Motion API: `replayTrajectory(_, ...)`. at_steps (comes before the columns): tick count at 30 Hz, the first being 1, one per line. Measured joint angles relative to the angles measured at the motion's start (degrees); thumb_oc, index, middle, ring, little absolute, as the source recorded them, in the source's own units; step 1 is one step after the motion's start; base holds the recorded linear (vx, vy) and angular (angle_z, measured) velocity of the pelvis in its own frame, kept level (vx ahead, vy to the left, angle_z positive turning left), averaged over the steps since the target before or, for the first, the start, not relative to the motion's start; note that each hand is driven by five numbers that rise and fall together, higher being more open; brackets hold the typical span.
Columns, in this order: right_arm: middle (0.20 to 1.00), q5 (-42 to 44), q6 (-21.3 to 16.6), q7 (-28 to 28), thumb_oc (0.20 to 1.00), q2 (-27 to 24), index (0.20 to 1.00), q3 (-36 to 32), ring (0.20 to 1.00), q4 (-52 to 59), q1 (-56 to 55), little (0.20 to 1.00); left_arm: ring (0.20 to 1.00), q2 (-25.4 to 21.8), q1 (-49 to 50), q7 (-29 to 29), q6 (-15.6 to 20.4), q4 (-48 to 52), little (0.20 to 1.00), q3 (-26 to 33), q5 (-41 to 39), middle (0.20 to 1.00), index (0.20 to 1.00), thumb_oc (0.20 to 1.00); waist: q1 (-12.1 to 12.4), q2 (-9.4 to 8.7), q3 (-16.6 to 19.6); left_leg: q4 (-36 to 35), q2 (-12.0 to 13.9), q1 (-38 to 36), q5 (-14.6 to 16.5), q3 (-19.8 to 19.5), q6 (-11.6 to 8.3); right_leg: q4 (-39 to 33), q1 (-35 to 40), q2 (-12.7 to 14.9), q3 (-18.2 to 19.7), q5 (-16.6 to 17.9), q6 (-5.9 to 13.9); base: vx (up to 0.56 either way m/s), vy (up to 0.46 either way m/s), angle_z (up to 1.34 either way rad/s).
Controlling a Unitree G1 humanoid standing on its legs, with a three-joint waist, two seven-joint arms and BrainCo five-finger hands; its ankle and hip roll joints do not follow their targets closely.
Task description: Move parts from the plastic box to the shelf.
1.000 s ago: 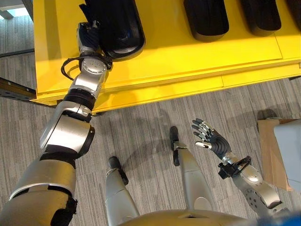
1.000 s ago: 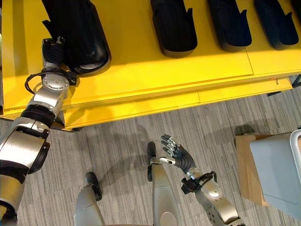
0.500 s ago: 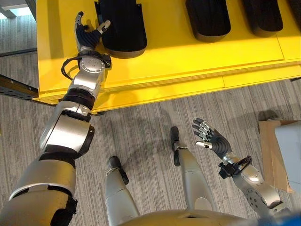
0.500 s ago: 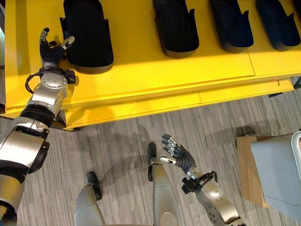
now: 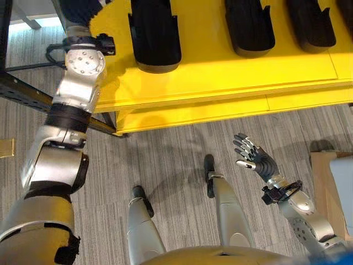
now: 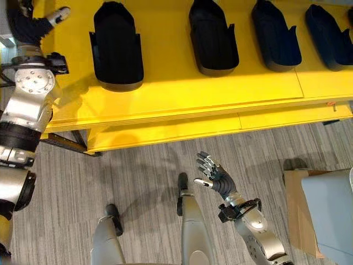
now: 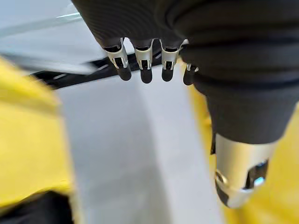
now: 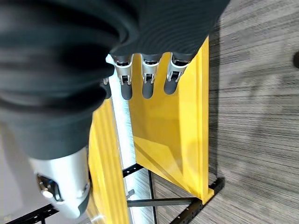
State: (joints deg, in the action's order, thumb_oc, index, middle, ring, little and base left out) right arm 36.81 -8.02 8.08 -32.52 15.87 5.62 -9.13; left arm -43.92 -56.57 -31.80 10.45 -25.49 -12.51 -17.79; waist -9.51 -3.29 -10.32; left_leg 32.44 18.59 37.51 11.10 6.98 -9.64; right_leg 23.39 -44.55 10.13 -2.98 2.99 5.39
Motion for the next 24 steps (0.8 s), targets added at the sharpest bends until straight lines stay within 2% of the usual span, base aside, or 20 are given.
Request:
replayTrajectory(2,1.000,0.0,0.1,0.0,1.000,0.0,1.000,0.1,1.000,-0.2,0.1,1.000,1.000,-0.2,5.9,0.2,0.2,6.4,1.000,3.0,2.3,1.000,1.000,1.000,0.5,0.16,0.1,-0.3,-0.1,-1.0,-0.1,0.1,-0.05,-0.1,1.0,0.0,-0.1,0.1,0.04,0.00,0.000,0.00)
replayTrajectory(7,1.000,-0.2,0.0,0.2,1.000,0.1,1.000,0.0,1.000,-0.2,0.1,1.000,1.000,-0.2,14.8,1.6,1.0,14.6,1.000,4.3,7.8,1.000,1.000,1.000,1.1,0.26,0.2,-0.4,-0.2,-1.7,0.1,-0.1,0.23,0.3,1.4,0.2,-0.1,-0.6,0.15,-0.01,0.006,0.02)
replayTrajectory(13,1.000,-0.6,0.0,0.3,1.000,0.2,1.000,-0.3,1.000,-0.3,0.0,1.000,1.000,1.0,29.7,6.7,0.9,23.8,1.000,5.6,21.1,1.000,1.000,1.000,1.2,0.44,-0.1,-2.2,-0.1,-5.5,0.1,0.7,0.24,-0.1,3.9,0.1,0.3,-1.1,0.07,0.00,0.008,-0.04)
replayTrajectory(18,1.000,-1.0,-0.5,0.2,1.000,-0.1,1.000,-1.8,1.000,0.0,0.5,1.000,1.000,0.5,38.1,9.3,1.3,29.8,1.000,5.7,35.2,1.000,1.000,1.000,1.5,1.39,-3.0,-2.8,0.0,-7.5,-0.1,0.9,0.21,-0.3,5.7,0.1,0.4,-1.2,0.14,0.00,0.000,0.00)
replayTrajectory(24,1.000,-1.3,-0.7,-0.7,1.000,-0.2,1.000,-2.3,1.000,0.2,0.5,1.000,1.000,0.4,42.4,10.9,1.4,30.2,1.000,5.5,40.1,1.000,1.000,1.000,2.6,1.58,-7.4,-3.9,0.1,-10.1,-0.4,1.8,0.21,-0.3,7.2,-0.1,0.6,-1.2,0.09,-0.01,-0.008,-0.04)
